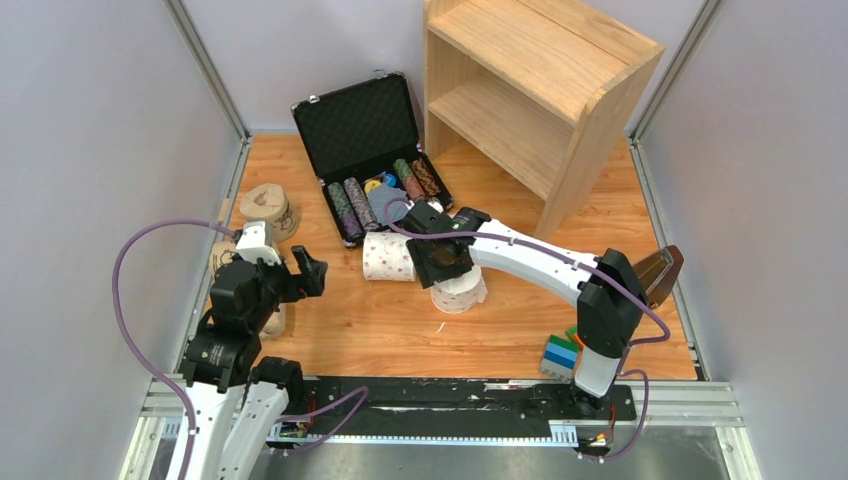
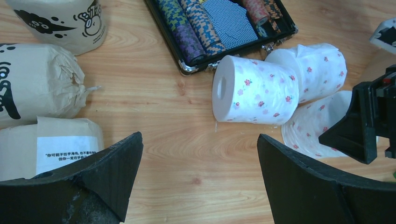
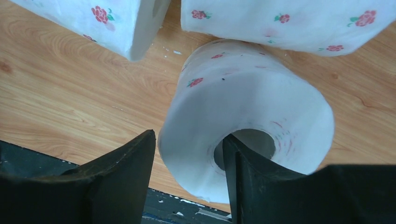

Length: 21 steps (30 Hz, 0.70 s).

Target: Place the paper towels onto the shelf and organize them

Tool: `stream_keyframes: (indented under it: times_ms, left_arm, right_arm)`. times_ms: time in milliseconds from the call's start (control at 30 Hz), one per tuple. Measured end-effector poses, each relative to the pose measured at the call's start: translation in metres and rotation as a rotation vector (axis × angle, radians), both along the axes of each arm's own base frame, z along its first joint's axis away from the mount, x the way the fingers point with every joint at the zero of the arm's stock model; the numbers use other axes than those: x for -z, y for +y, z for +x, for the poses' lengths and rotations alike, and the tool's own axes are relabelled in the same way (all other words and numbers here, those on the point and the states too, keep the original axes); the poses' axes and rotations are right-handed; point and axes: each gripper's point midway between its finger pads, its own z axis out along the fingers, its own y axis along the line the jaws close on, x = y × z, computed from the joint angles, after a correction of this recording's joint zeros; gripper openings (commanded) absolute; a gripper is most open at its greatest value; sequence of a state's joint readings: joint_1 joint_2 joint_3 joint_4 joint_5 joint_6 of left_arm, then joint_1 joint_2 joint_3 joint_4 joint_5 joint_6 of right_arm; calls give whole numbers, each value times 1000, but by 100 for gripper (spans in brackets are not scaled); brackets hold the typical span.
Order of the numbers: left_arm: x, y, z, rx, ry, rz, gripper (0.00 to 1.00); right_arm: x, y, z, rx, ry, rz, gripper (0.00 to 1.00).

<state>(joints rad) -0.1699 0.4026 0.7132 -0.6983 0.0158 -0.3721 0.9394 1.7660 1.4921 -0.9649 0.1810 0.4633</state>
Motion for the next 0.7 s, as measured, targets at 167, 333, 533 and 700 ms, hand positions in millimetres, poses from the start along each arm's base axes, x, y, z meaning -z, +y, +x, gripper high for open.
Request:
stream_keyframes:
  times_ms: [167, 333, 533, 700]
  left_arm:
    - [1, -1, 0, 6, 4, 2, 100]
    - [1, -5, -1, 25, 3, 5, 100]
    - [0, -11, -3, 53, -5, 14, 100]
    - [-4, -20, -8, 99, -25, 15, 100]
  right_arm:
    - [9, 0, -1, -14, 0, -45, 35]
    - [3, 0, -3, -21, 3, -67, 23]
    - [-27, -1, -3, -26, -13, -77, 20]
    - [-66, 0, 10, -22, -91, -70, 21]
